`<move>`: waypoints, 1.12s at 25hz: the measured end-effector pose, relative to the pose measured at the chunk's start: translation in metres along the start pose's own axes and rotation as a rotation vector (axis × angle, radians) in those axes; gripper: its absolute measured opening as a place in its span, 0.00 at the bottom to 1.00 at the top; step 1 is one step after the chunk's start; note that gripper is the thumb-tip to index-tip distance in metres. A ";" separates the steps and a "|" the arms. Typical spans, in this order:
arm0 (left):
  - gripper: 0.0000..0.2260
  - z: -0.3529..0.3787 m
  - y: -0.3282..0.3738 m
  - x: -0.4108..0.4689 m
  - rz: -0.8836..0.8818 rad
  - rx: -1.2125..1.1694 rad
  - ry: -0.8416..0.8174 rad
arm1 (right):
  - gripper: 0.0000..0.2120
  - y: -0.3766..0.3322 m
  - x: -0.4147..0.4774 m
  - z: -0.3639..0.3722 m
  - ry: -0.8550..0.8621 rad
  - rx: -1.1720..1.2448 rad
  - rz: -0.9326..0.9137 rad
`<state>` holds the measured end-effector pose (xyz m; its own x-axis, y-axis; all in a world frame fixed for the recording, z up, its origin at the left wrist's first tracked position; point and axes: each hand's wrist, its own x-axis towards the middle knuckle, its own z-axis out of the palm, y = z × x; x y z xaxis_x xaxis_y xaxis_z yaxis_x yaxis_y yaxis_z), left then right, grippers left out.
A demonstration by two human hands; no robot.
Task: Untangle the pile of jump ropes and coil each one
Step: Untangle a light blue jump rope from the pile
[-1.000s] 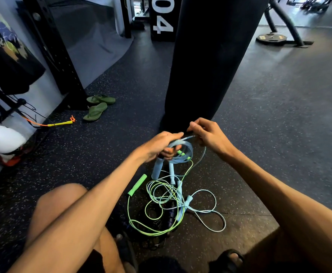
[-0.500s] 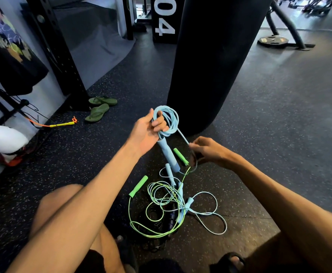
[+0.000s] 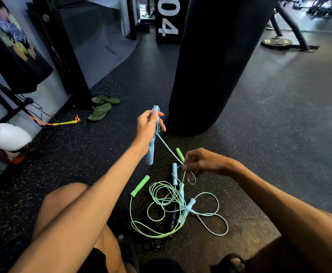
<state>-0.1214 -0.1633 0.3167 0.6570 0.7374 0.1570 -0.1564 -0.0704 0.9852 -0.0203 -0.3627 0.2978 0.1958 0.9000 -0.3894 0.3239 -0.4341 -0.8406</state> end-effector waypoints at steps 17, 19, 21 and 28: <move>0.21 0.017 0.014 -0.031 -0.336 0.084 -0.809 | 0.07 -0.038 -0.018 -0.029 0.519 -0.013 -0.377; 0.21 0.018 0.018 -0.032 -0.373 0.022 -0.777 | 0.10 -0.036 -0.015 -0.028 0.567 0.029 -0.367; 0.22 0.015 0.023 -0.029 -0.415 -0.103 -0.666 | 0.15 -0.031 -0.013 -0.029 0.595 0.061 -0.310; 0.22 -0.006 0.028 -0.008 -0.365 -0.572 -0.254 | 0.20 0.003 -0.003 -0.029 0.368 -0.026 0.064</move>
<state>-0.1355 -0.1666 0.3425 0.8813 0.4629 -0.0950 -0.2102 0.5641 0.7985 0.0065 -0.3675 0.3072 0.5345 0.7990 -0.2754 0.3228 -0.4941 -0.8073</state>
